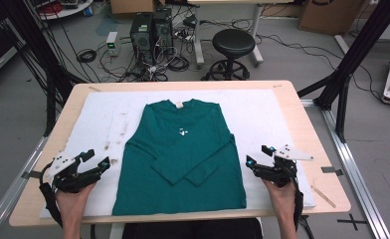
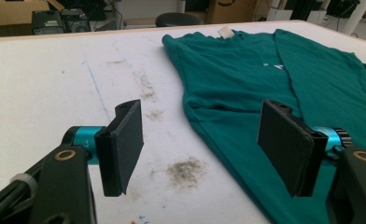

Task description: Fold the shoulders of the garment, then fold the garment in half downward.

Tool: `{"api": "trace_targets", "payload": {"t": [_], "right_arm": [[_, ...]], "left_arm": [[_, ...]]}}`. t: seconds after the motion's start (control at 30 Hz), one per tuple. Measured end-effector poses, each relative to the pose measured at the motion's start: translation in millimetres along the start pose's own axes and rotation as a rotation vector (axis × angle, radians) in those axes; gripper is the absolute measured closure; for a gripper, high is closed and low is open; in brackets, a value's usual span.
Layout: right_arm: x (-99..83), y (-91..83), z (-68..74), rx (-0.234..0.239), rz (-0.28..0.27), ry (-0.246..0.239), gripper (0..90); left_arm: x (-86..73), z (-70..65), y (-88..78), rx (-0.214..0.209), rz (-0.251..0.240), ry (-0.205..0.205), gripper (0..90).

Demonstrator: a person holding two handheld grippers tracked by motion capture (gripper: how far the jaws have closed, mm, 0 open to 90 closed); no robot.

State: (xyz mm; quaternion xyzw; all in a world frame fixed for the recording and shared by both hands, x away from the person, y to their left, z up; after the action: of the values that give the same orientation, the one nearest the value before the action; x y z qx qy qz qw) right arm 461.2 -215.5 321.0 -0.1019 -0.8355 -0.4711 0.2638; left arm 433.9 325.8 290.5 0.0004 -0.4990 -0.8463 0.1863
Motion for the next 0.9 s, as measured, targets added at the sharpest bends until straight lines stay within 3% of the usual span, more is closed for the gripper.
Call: {"api": "trace_targets", "payload": {"t": [0.27,0.53,0.7,0.73,0.9], "right_arm": [[-5.5,-8.8,-2.8,-0.008,0.012,0.01,26.5],[-9.3,-5.0,5.7,-0.002,0.043,-0.003,26.7],[-12.5,-5.0,11.7,-0.002,0.065,-0.013,27.0],[-14.9,-5.0,13.6,-0.034,0.081,-0.028,28.7],[-19.5,-3.5,16.7,-0.058,0.118,-0.038,28.8]], "left_arm": [[9.8,-10.4,-10.4,-0.014,-0.004,0.019,32.9],[10.1,-19.2,-14.4,-0.032,0.041,0.016,34.8],[8.1,-30.4,-9.2,-0.063,0.086,0.04,34.9],[7.1,-32.3,-7.5,-0.064,0.097,0.043,35.1],[2.3,-38.8,1.7,-0.063,0.16,0.042,35.8]]}}
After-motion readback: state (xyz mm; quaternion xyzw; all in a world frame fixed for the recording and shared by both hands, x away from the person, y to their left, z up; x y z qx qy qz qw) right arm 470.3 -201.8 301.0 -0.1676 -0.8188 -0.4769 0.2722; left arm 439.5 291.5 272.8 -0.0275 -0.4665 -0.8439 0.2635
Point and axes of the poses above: each handheld gripper's, and its own axes: y roughly forward along the jaws, x roughly out of its top, z roughly to its left, the point moved 5 cm from there along y, roughly forward along the jaws, and after that the axes turned 15 degrees about y, right-handed, at the moved point
